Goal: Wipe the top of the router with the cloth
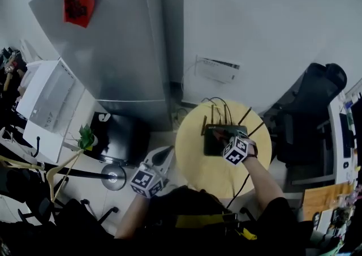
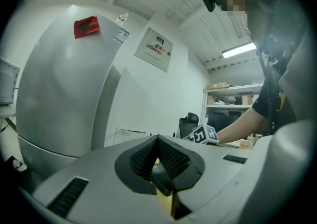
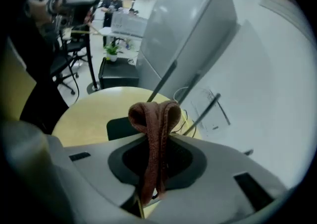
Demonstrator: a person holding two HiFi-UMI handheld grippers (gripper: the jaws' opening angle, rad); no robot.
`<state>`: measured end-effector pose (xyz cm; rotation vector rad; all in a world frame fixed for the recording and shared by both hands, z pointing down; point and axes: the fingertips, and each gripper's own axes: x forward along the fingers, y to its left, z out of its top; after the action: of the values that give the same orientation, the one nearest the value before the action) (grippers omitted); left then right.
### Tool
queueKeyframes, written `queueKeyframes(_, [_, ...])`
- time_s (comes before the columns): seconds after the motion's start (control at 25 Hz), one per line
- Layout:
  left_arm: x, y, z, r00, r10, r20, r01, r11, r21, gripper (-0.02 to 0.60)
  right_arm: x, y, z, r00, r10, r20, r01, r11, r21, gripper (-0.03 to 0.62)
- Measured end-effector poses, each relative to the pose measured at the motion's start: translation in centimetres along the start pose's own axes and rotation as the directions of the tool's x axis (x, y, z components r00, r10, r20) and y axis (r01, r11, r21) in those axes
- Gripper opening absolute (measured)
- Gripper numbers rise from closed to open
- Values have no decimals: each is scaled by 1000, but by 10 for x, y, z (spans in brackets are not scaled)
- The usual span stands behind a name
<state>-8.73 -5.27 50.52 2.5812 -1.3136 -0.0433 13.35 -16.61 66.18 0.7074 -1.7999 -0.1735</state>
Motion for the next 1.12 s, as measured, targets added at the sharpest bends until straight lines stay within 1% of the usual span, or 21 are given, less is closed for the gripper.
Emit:
queueKeyframes(0.08, [-11, 7, 2, 999, 45, 12, -45, 999, -11, 0, 5, -5, 21, 999, -35, -16, 32, 989, -147, 63])
queueKeyframes(0.12, [-18, 11, 1, 997, 72, 15, -72, 997, -19, 0, 10, -8, 29, 999, -45, -21, 40, 981, -189, 64])
queueKeyframes(0.16, [-26, 16, 0, 995, 101, 14, -100, 995, -27, 0, 17, -10, 34, 999, -46, -24, 40, 976, -212, 63])
queueKeyframes(0.24, [-43, 25, -6, 988, 153, 0, -153, 987, -39, 0, 34, -14, 40, 999, -34, -26, 27, 974, -225, 64])
queueKeyframes(0.32, [-59, 33, -12, 980, 197, -14, -198, 979, -51, 0, 50, -18, 45, 998, -33, -53, 19, 969, -247, 64])
queueKeyframes(0.48, [-90, 44, -25, 954, 298, -29, -300, 951, -81, 0, 76, -27, 51, 991, -73, -115, 34, 950, -310, 64])
queueKeyframes(0.6, [-102, 45, -30, 939, 340, -44, -343, 935, -87, 0, 91, -20, 47, 989, -41, -140, -6, 949, -315, 64])
queueKeyframes(0.72, [-105, 45, -33, 933, 355, -53, -359, 929, -93, 0, 97, -4, 40, 989, 31, -143, -77, 942, -327, 64])
queueKeyframes(0.84, [-101, 43, -33, 938, 342, -54, -346, 933, -96, 0, 92, 16, 37, 981, 126, -149, -172, 919, -355, 64])
queueKeyframes(0.96, [-92, 40, -34, 949, 312, -54, -316, 944, -96, 0, 86, 30, 32, 972, 162, -168, -215, 903, -372, 64])
queueKeyframes(1.12, [-74, 35, -31, 965, 259, -50, -263, 961, -85, 0, 81, 39, 25, 964, 193, -183, -245, 913, -326, 66])
